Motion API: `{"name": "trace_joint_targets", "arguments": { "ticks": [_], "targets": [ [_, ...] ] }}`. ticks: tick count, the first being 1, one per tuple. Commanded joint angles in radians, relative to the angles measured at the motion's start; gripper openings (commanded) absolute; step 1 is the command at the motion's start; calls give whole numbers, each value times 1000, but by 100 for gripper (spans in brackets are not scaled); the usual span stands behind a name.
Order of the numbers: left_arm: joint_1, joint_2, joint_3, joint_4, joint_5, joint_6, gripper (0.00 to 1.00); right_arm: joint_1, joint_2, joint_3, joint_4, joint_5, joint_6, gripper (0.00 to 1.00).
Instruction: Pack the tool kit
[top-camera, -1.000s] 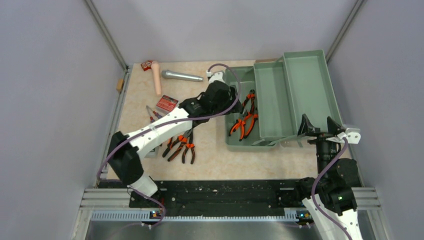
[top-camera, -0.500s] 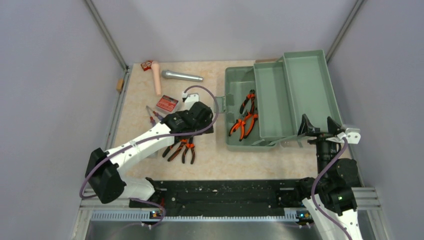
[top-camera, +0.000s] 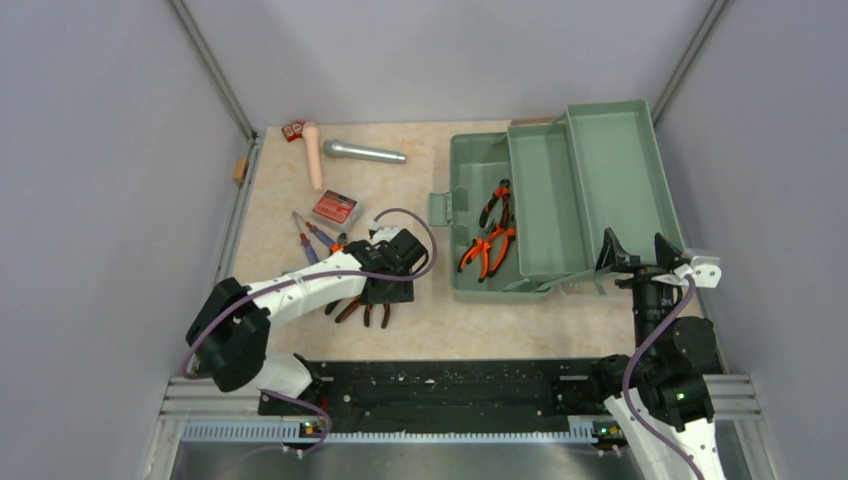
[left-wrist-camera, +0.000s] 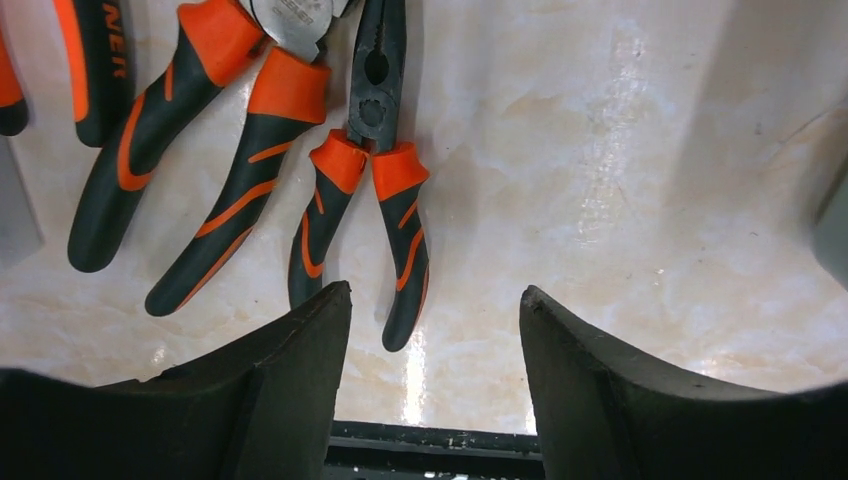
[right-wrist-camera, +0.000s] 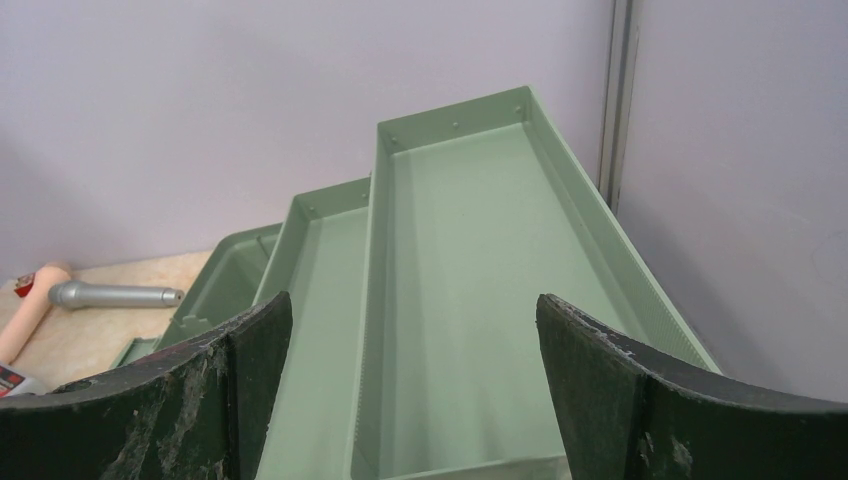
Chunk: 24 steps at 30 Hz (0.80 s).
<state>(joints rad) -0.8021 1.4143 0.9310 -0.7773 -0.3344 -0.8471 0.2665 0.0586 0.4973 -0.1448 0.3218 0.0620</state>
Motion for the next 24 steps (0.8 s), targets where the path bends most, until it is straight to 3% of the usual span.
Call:
{"name": "trace_joint_targets", "arguments": {
  "ticks": [1,13,16,18,21,24],
  "targets": [
    [24,61,-9,26,45,-17,67,15,-9,-6,34,12,-10,91],
    [106,160,-68,127,189,8,52,16,-6,-6,36,13,-13,90],
    [106,169,-54,128,204,21,40,15,-6,-7,36,14,-13,90],
    [105,160,-51,133,213,26,22,16,-5,-7,35,15,-14,91],
    [100,115,-37,135,216,39,3,14,-3,-7,34,15,-14,90],
    [96,58,1,126,222,57,0,14,-2,-7,36,15,-14,90]
  ]
}}
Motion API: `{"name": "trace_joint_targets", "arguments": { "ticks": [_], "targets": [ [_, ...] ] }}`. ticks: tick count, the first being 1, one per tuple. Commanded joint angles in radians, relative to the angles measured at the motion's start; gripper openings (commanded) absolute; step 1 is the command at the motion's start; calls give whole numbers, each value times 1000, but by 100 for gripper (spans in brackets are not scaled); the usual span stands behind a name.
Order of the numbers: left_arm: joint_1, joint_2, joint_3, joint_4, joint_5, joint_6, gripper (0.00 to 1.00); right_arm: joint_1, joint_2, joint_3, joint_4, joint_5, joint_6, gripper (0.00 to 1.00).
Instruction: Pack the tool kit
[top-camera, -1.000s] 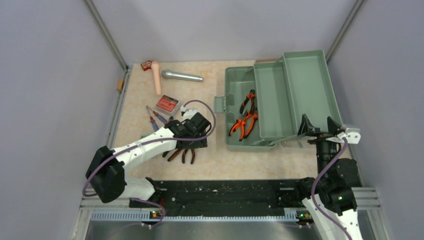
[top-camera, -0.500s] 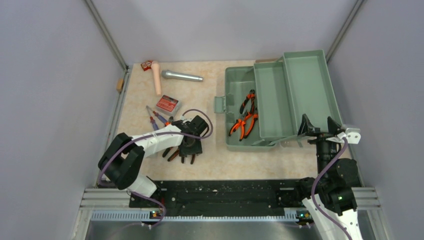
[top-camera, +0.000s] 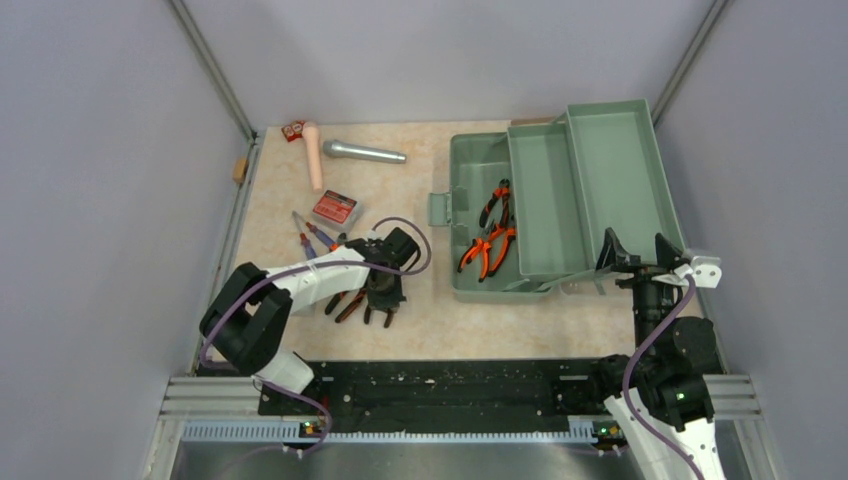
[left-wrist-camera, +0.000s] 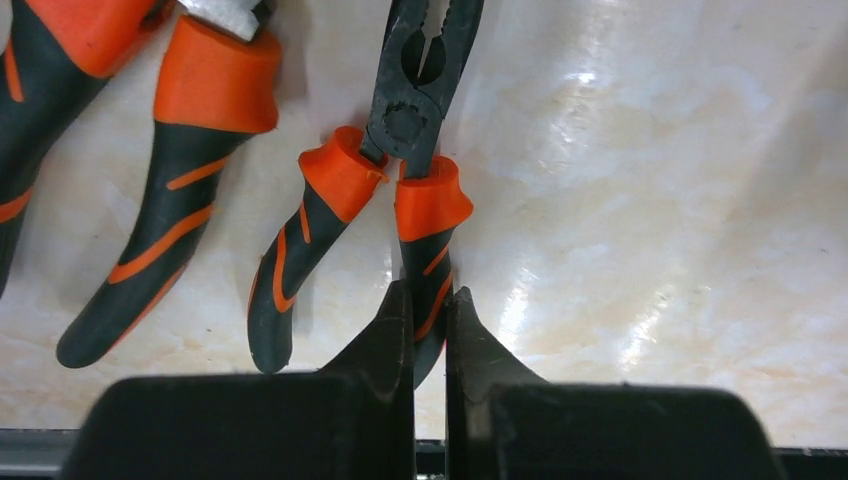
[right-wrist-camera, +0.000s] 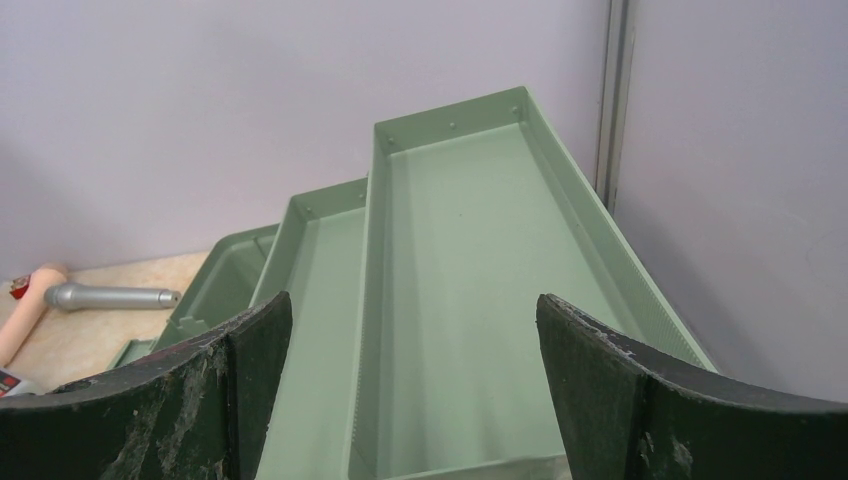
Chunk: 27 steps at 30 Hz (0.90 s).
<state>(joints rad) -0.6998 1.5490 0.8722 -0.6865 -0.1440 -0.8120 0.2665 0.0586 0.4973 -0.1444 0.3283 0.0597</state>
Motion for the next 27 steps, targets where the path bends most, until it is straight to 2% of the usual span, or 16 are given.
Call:
{"name": "trace_joint_targets", "arguments": {
  "ticks": [1,9,15,27],
  "targets": [
    [-7,-96,87,28,32,30,0,14,-1,-7,36,7,-11,90],
    [-7,-165,337,-18,25,137,0,16,-2,-7,37,8,-11,90],
    [-3,-133,467,149,88,185,0,14,-2,-7,37,5,-10,91],
    [26,227,862,284,310,166,0,14,-14,-7,33,4,-9,91]
  ]
}}
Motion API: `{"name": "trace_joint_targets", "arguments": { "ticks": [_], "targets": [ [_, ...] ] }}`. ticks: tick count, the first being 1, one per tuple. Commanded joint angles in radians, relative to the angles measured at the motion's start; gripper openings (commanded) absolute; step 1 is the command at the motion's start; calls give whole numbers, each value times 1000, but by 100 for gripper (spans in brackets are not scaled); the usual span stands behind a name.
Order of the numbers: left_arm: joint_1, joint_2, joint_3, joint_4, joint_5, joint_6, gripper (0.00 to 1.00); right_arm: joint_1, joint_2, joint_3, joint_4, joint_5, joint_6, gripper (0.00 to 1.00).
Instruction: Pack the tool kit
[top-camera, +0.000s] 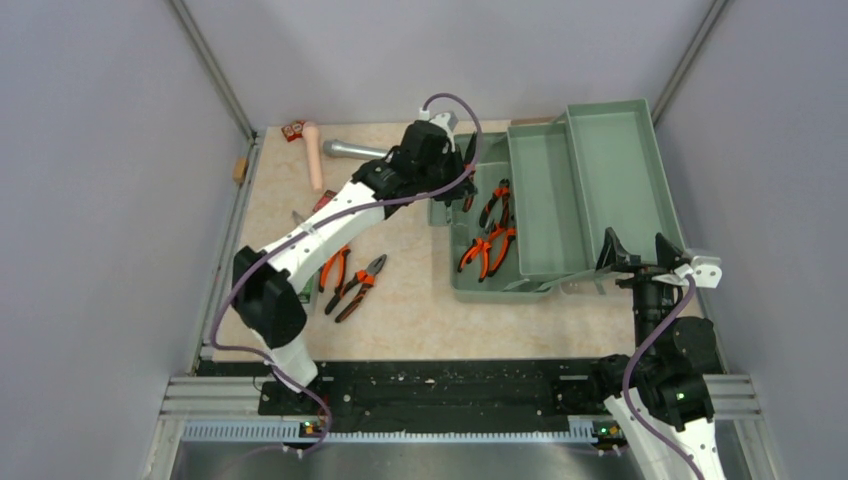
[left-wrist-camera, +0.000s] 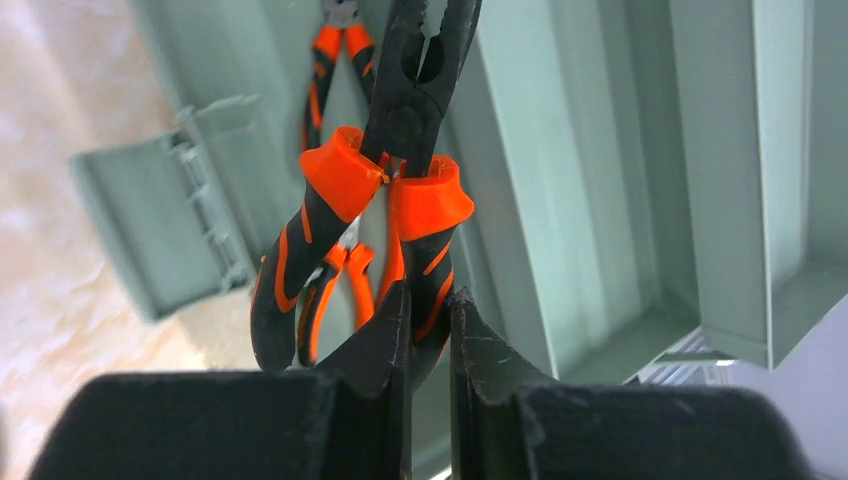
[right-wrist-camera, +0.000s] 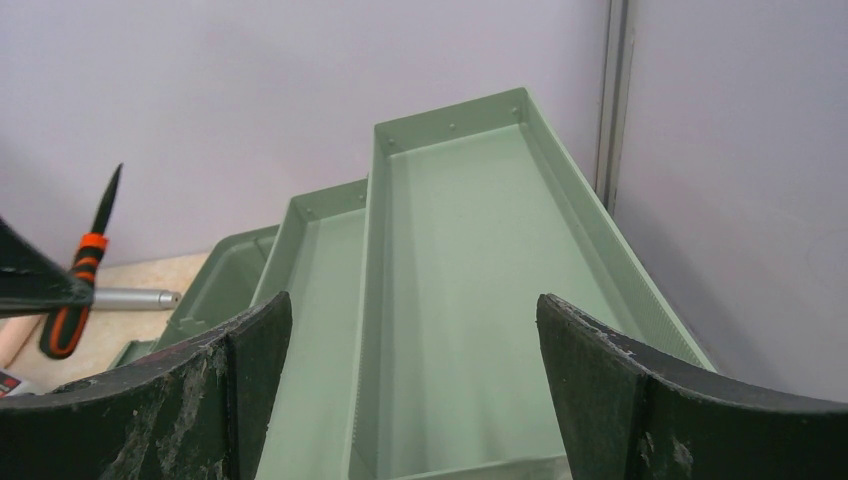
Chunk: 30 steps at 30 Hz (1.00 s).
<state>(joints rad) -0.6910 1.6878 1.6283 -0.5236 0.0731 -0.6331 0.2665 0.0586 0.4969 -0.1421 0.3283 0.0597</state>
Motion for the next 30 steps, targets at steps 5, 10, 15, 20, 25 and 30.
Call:
{"name": "trace_joint_targets", "arguments": {
  "ticks": [5,10,15,20,25,30],
  "targets": [
    [40,256,221,149,114,-43,0,14,-17,-7,29,2,-9,91],
    [59,386,316,185,148,-43,0,16,-19,-6,28,1,-9,91],
    [79,480,379,206,159,-52,2,15,-19,-6,27,-2,-7,91],
    [89,534,401,224,163,-76,31,15,-20,-5,28,-3,-7,91],
    [92,527,399,222,161,-80,60,15,-21,-5,26,-2,-6,91],
    [92,429,343,227,137,-57,70,15,-21,-6,27,-3,-7,91]
  ]
}}
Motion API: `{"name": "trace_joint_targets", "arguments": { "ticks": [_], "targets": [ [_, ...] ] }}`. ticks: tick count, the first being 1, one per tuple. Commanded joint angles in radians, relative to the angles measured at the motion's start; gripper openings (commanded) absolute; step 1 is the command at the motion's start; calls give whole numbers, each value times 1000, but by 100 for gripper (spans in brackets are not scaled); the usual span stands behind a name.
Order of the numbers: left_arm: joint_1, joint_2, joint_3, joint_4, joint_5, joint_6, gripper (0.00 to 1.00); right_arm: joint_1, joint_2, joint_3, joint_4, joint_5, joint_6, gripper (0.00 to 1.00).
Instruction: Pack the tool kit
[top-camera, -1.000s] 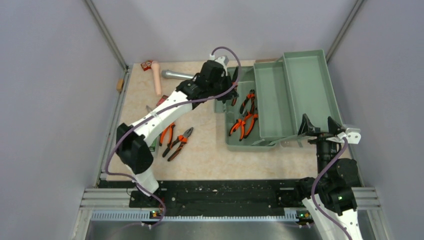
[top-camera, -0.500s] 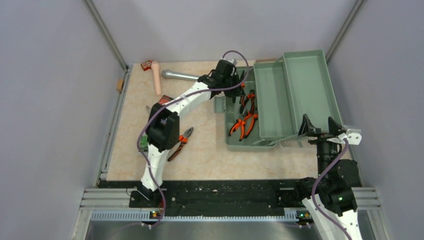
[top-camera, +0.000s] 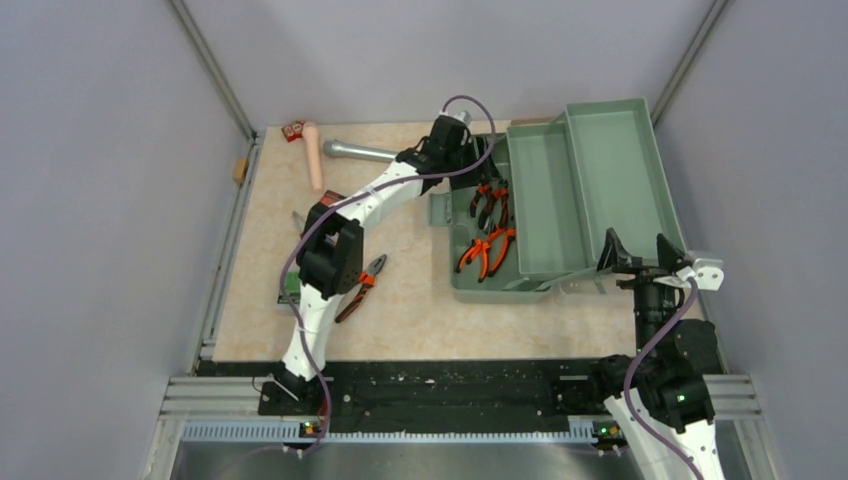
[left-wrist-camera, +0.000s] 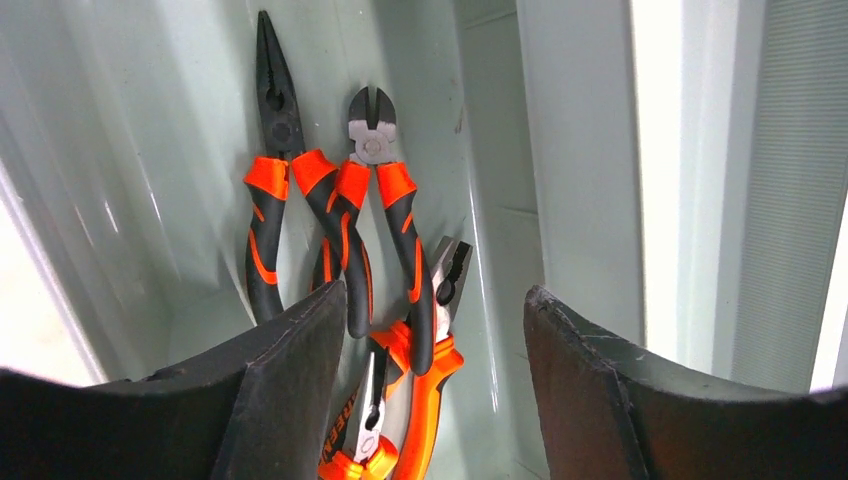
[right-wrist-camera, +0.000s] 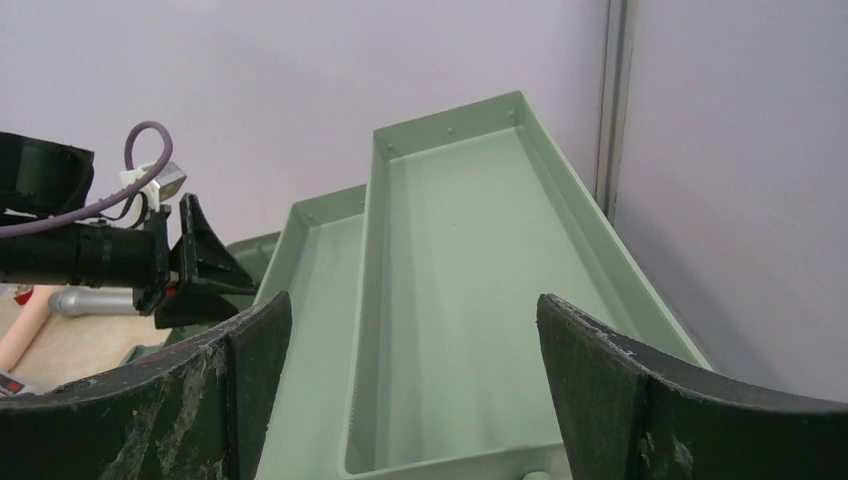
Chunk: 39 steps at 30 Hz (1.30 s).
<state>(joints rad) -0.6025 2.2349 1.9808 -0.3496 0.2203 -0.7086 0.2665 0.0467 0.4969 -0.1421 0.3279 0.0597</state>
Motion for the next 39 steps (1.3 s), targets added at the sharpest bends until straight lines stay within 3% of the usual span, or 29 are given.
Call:
{"name": "trace_joint_targets", "arguments": {
  "ticks": [1,9,20,27,32,39],
  "targets": [
    [4,-149,-26,49,-20,30,71,16,-11,-6,26,-2,-7,91],
    [4,-432,-218,-93,-206,185,79,15,-14,-5,26,1,-7,91],
    [6,-761,-665,-285,-412,242,79,14,-15,-7,29,4,-7,91],
    [5,-825,-852,-433,-505,193,75,15,-12,-8,33,4,-7,91],
    [5,-864,-995,-398,-527,145,71,16,-9,-9,34,4,-9,91],
    [19,-778,-1099,-333,-540,128,66,15,-8,-8,34,2,-7,91]
  ]
}}
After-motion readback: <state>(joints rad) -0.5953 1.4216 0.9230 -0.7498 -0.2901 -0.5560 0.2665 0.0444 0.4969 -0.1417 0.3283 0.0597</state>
